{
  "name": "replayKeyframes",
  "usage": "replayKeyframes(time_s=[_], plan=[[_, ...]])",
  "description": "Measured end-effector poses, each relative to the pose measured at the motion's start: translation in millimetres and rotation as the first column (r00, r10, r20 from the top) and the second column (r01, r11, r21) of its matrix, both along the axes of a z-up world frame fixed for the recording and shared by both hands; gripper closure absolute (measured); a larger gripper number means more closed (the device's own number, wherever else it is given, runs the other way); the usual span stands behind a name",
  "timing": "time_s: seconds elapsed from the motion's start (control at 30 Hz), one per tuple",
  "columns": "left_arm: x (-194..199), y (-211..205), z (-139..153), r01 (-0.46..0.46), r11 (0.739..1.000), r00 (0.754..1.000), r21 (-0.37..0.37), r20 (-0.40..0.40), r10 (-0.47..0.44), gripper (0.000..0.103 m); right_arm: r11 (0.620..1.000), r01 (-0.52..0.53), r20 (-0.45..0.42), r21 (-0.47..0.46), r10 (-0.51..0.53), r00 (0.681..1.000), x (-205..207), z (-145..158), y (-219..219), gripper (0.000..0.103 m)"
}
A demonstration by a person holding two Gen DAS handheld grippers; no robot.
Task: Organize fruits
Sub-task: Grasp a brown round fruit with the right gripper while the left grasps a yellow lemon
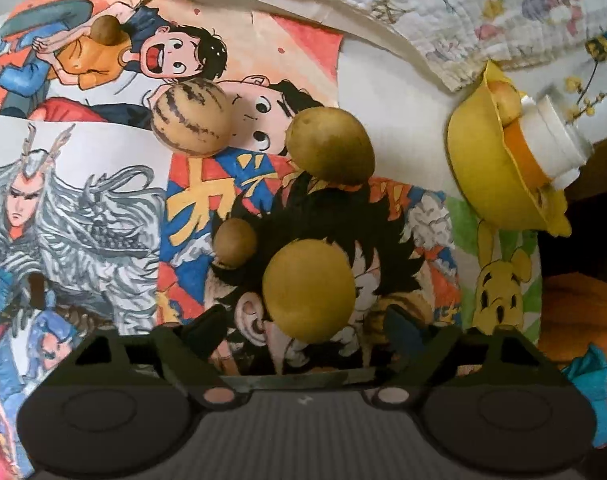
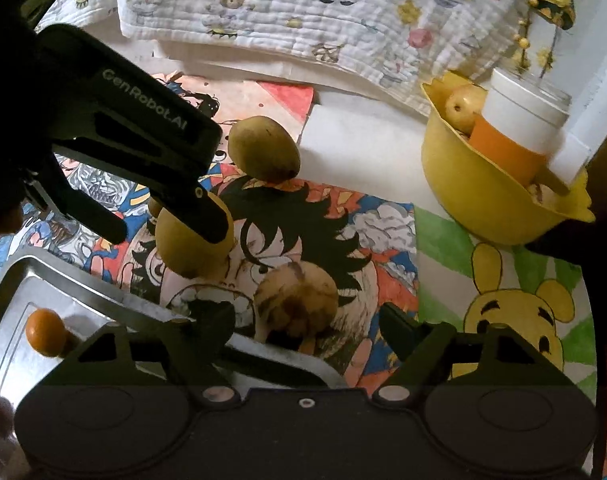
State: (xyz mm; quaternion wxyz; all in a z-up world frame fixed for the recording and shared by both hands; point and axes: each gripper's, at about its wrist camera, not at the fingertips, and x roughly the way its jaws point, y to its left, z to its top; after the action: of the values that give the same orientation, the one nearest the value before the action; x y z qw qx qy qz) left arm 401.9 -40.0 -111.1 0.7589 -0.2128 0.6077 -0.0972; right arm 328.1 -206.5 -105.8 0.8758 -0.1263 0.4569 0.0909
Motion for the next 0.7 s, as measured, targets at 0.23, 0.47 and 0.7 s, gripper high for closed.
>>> replayKeyframes(time_s=[0.23, 0.47, 0.7], plan=[[7, 1, -7, -0.034, 0.997, 0.999, -0.071, -0.029, 0.032, 0.031, 1.000, -0.006, -0.033, 0.002, 0.006, 0.999, 12, -8, 0, 0.035], [12, 2, -16, -0.071, 0.996, 0.996, -0.062, -0.060, 0.067, 0.037, 1.000, -0.002, -0.065, 0.005, 0.003, 0.998, 19, -15, 0, 0.036], [13, 2, -25, -0.118, 0.991, 0.990, -0.060, -0.084, 0.112, 0.044, 1.000, 0.012, -0.088, 0.022, -0.010, 0.996, 27, -22, 1, 0.040]])
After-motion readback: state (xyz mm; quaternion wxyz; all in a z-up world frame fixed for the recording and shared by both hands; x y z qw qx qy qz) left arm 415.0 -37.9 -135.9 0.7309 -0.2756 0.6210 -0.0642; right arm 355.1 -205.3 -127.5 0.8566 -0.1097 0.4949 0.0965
